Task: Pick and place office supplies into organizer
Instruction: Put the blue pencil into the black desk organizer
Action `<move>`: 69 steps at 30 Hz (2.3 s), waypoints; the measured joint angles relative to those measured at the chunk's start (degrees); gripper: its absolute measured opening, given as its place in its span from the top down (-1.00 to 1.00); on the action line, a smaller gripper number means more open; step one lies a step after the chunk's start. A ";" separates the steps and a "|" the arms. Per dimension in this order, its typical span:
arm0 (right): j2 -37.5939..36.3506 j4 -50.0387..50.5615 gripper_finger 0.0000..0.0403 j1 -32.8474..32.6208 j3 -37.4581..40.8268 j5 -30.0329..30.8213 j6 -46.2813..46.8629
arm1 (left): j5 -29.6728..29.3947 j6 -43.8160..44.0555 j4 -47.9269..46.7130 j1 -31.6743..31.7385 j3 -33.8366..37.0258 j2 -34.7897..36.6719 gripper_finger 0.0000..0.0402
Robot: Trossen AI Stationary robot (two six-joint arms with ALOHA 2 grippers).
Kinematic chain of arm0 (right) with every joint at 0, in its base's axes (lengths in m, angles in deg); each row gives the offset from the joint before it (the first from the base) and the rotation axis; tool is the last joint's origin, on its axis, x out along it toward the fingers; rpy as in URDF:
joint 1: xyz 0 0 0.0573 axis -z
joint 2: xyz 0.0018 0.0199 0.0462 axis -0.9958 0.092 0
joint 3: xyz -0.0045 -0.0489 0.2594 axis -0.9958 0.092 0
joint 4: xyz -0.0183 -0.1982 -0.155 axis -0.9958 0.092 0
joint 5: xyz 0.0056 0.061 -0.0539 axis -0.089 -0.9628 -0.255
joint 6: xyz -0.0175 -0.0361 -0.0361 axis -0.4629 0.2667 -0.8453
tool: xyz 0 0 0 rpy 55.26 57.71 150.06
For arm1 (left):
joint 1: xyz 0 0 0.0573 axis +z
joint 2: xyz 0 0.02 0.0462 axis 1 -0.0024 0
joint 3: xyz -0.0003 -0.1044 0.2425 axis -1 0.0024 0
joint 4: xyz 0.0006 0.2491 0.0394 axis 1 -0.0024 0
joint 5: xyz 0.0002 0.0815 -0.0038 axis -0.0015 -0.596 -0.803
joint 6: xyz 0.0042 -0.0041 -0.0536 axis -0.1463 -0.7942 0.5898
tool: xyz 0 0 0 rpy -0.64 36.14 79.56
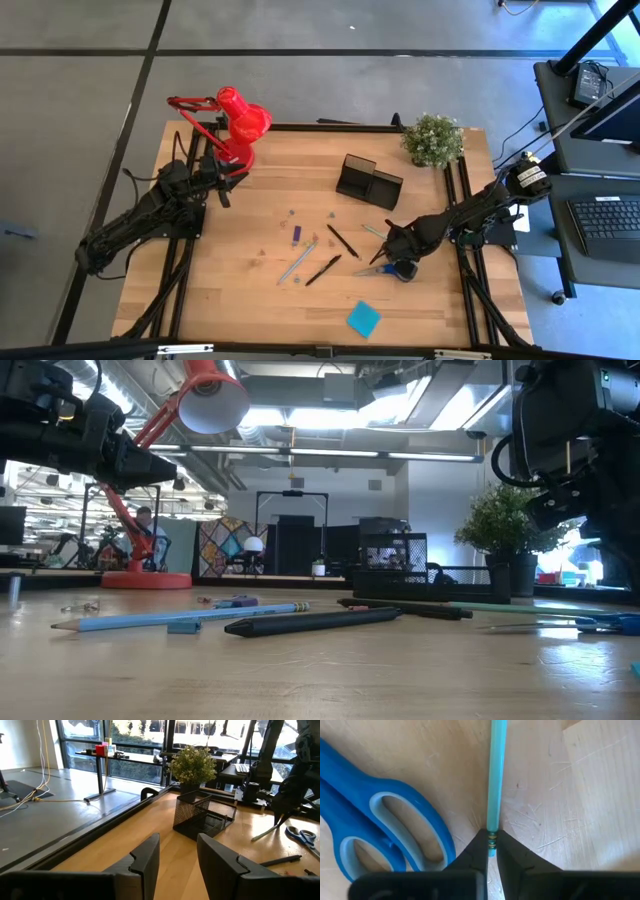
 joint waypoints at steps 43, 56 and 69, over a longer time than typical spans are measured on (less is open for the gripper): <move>-5.86 16.13 0.88 10.19 -28.20 13.40 -10.45 | -7.97 -29.99 34.75 -32.83 -2.01 -26.56 0.15; -5.86 5.44 0.87 15.29 -29.20 4.45 -8.94 | -39.11 -66.23 34.29 -48.41 -24.63 -61.90 0.17; -5.86 0.23 0.87 17.70 -29.20 1.83 -8.61 | -55.96 -93.24 35.14 -52.64 -41.53 -86.27 0.13</move>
